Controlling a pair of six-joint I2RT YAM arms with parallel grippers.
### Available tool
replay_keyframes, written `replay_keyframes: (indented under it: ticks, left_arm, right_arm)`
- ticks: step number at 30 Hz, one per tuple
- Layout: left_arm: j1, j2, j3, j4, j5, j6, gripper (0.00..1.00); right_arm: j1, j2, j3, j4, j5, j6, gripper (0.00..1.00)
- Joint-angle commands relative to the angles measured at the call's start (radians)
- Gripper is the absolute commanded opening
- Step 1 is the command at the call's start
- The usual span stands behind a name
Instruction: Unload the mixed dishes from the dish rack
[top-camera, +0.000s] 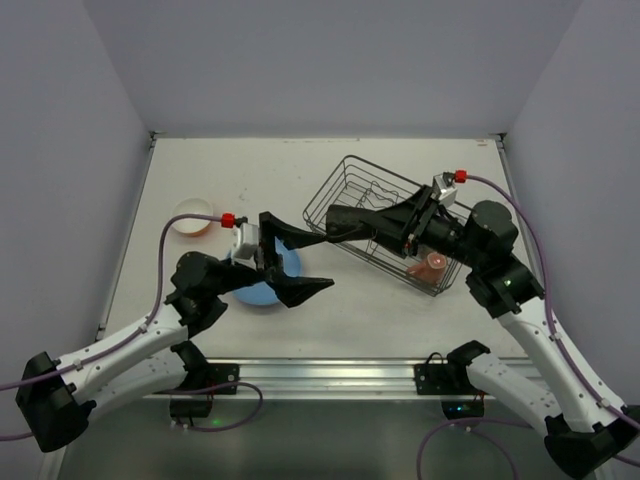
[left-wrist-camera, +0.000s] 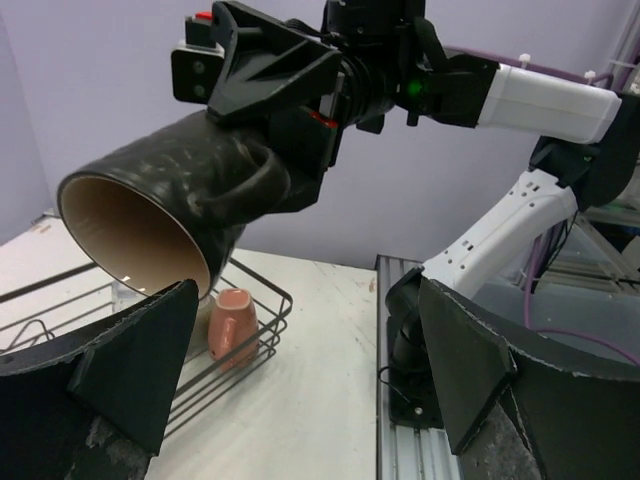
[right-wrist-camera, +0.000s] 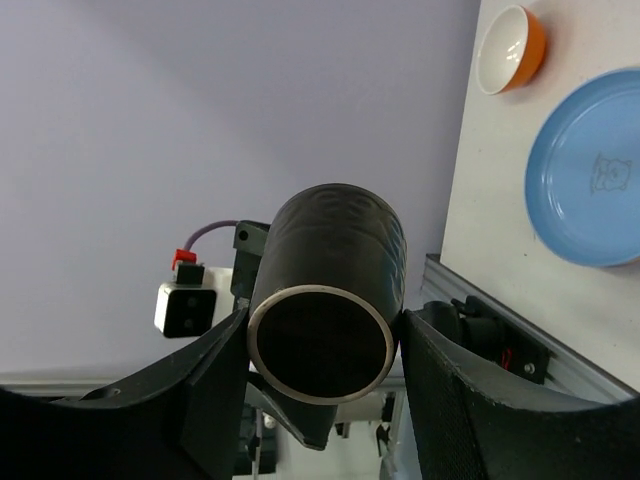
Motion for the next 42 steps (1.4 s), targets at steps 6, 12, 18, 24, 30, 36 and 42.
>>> replay_keyframes:
  ticks: [6,12,18,24,30,36,42]
  left_arm:
    - [-0.008,-0.013,0.077,0.047,-0.031,0.056,0.95]
    - [-0.008,-0.005,0.080,0.043,-0.028,0.092,0.91]
    - [-0.008,0.026,0.114,0.050,-0.018,0.118,0.77]
    - [-0.020,0.038,0.142,0.078,0.003,0.116,0.57]
    - [-0.039,0.058,0.140,0.110,0.011,0.099,0.30]
    - [-0.054,0.095,0.146,0.135,0.018,0.079,0.00]
    - [-0.055,0.072,0.131,0.109,-0.049,0.073,0.00]
  right_arm:
    - [-0.003,-0.013,0.016,0.173,-0.148,0.027,0.00]
    - [-0.003,-0.007,-0.009,0.259,-0.208,0.067,0.00]
    - [0.000,-0.013,-0.019,0.287,-0.237,0.083,0.00]
    - [-0.002,-0.009,-0.035,0.290,-0.231,0.092,0.00]
    - [0.016,0.005,-0.053,0.340,-0.236,0.119,0.00]
    - [0.030,0.021,-0.064,0.393,-0.240,0.144,0.00]
    - [0.027,0.021,-0.072,0.414,-0.248,0.145,0.44]
